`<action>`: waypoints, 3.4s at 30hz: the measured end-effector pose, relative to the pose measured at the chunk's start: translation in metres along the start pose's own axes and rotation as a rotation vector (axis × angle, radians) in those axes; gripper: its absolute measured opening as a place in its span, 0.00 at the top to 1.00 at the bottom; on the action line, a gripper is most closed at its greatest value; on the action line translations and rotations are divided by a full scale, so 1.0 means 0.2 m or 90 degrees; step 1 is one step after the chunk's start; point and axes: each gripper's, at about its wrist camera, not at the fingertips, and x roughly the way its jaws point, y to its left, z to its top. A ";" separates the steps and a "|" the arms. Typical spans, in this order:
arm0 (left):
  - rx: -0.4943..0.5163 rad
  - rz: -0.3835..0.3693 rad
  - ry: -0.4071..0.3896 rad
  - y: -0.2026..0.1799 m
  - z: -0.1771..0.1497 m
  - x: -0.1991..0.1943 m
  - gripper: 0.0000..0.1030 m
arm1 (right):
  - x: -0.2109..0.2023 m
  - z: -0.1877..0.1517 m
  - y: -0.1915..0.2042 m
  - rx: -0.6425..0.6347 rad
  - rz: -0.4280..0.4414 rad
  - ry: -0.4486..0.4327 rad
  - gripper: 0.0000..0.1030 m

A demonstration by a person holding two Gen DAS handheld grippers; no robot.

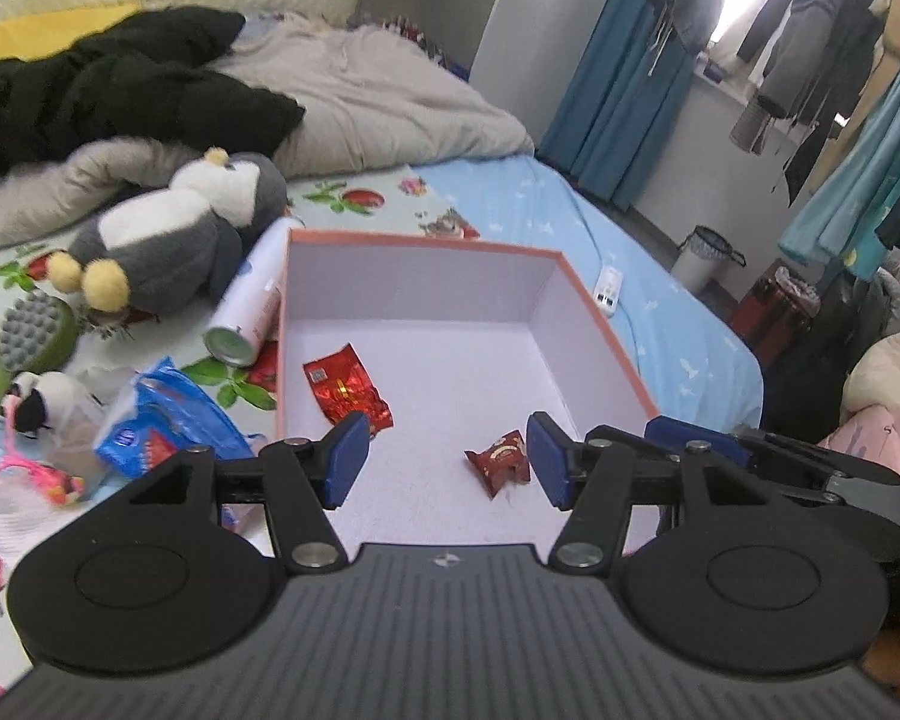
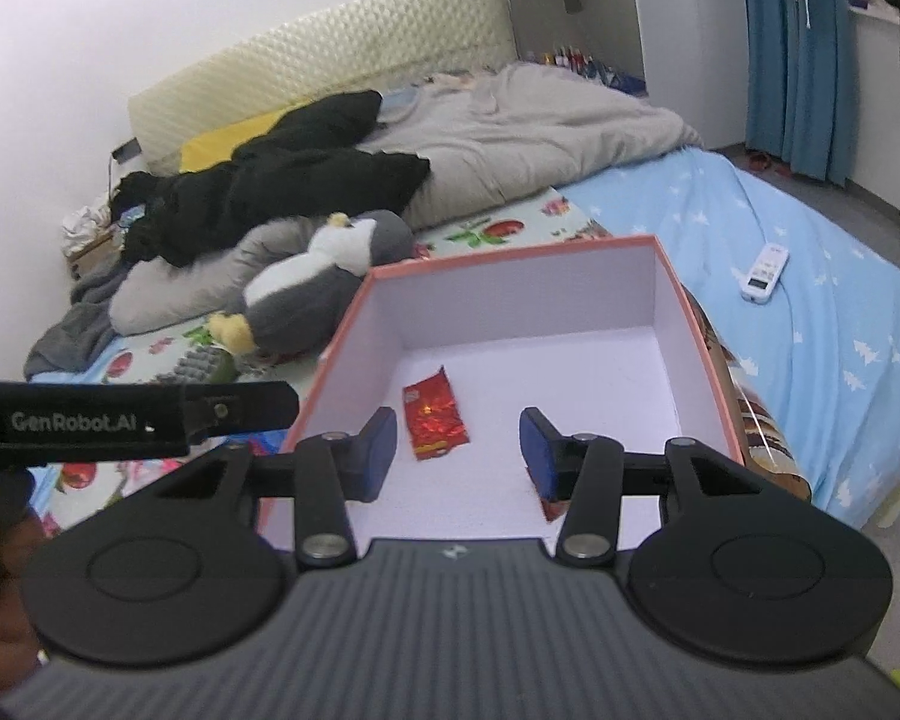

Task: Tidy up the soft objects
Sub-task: 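Withdraw both open tools from the box back toward the pile, then grasp the white towel with the left tool while the right tool grasps the blue bag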

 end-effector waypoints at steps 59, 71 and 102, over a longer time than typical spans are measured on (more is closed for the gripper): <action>-0.245 0.230 0.073 0.56 -0.14 -1.13 0.00 | -0.07 -0.16 0.68 -0.142 0.144 0.053 0.53; -0.311 0.198 0.121 0.72 -0.15 -0.91 0.00 | 0.14 -0.20 0.72 -0.140 0.136 0.107 0.53; -0.356 0.225 0.107 1.34 -0.43 -0.29 0.00 | 0.66 -0.32 0.95 -0.202 0.115 0.186 0.53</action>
